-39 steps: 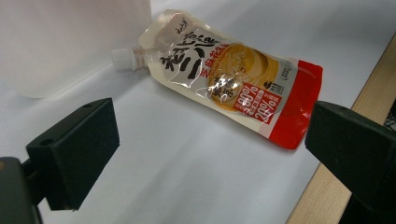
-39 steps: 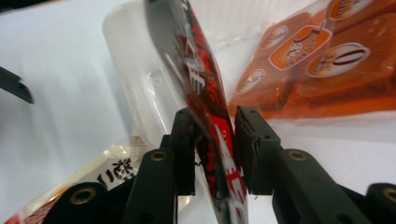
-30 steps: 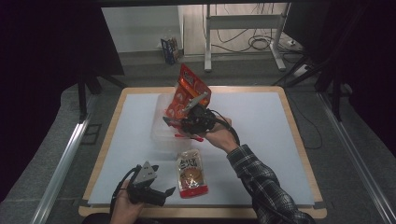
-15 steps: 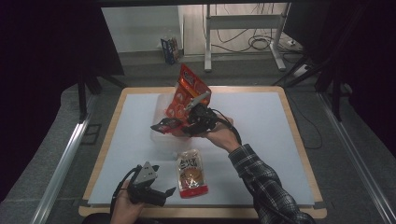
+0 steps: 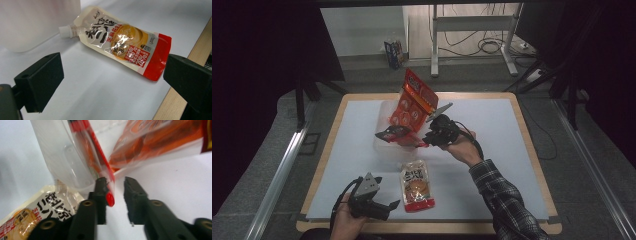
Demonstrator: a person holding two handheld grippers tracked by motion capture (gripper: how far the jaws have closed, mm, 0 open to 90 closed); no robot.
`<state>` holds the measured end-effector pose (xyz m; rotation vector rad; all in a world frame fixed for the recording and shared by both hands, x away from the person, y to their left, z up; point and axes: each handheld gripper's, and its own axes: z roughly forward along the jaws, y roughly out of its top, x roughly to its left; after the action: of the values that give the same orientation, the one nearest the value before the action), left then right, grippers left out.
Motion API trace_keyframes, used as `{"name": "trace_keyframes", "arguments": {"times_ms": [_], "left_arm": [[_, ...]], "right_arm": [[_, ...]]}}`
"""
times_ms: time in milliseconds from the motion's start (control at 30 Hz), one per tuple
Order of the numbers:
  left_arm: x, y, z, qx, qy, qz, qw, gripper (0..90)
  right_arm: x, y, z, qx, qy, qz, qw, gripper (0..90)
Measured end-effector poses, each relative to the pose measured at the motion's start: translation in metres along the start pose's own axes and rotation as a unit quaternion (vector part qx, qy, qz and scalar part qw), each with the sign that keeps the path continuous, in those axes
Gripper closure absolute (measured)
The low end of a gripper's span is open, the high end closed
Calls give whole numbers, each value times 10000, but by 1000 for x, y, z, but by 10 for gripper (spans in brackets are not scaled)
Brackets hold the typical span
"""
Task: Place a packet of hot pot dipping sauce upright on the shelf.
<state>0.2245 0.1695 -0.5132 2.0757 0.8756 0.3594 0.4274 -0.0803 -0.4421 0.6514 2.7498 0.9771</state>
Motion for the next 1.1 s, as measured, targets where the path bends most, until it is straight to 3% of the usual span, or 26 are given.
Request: {"name": "trace_keyframes", "arguments": {"times_ms": [167, 533, 733, 1100], "left_arm": [[1, 0, -1, -16, -2, -23, 10000, 30], [2, 0, -2, -29, 11, -29, 10000, 30], [2, 0, -2, -22, 4, -42, 10000, 31], [3, -1, -1, 75, 48, -76, 9999, 36]], "right_arm": [[4, 0, 9, 159, -23, -157, 9997, 883], [21, 22, 28, 178, -102, -409, 9990, 884], [25, 22, 44, 250, -61, -443, 9987, 879], [15, 4, 23, -175, -57, -48, 9998, 571]]}}
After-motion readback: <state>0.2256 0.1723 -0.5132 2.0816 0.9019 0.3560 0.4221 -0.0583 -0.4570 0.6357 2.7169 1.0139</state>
